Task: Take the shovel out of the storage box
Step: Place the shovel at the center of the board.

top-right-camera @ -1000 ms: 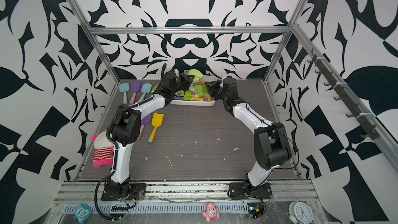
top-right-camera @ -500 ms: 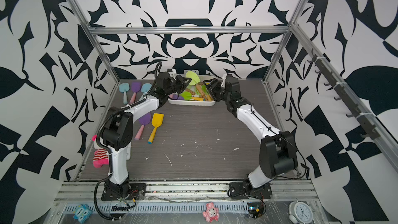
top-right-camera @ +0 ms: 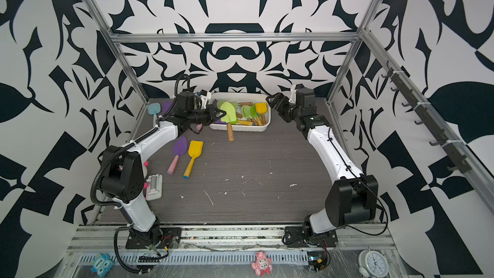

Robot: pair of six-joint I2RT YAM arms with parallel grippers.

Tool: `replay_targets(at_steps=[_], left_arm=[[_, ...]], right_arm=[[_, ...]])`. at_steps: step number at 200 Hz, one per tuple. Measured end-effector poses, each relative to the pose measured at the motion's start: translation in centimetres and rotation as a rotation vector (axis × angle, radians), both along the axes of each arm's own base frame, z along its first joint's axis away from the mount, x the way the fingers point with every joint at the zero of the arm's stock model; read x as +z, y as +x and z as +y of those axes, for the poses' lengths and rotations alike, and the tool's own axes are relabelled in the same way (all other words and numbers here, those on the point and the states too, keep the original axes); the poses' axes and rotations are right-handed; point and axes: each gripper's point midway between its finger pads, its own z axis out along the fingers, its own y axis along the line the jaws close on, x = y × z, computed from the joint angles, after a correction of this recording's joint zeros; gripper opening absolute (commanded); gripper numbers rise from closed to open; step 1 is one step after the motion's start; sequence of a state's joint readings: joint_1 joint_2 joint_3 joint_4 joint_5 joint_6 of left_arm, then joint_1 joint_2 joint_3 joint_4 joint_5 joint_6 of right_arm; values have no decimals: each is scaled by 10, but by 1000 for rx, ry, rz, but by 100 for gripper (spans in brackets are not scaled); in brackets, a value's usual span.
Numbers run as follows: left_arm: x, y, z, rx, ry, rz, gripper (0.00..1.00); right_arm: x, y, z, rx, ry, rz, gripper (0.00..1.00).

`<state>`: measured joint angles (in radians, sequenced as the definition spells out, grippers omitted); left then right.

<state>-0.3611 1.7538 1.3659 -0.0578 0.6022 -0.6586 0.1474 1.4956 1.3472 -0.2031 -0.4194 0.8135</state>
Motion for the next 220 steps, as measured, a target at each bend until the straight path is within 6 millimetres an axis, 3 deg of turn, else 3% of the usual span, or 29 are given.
replay_targets(at_steps=[40,62,83,123,175,220], left_arm=[[-43,-40,12,-95,128,68,0],[-73,-58,21,-121,198,133,0],[-91,-68,28,-131,248,167,0],[-111,-68,37,-132,328,168,0],[-149,-66,55,-126,452,208,0],[-162,-59,73,-103,522,199,0]], right_arm=[[-15,2,4,48,-39,44,86],[-33,6,6,65,-54,95,86],[-52,9,9,83,-60,150,86],[-81,16,21,122,-61,226,85],[-95,31,54,200,-83,252,79],[-116,48,75,237,-122,287,76]])
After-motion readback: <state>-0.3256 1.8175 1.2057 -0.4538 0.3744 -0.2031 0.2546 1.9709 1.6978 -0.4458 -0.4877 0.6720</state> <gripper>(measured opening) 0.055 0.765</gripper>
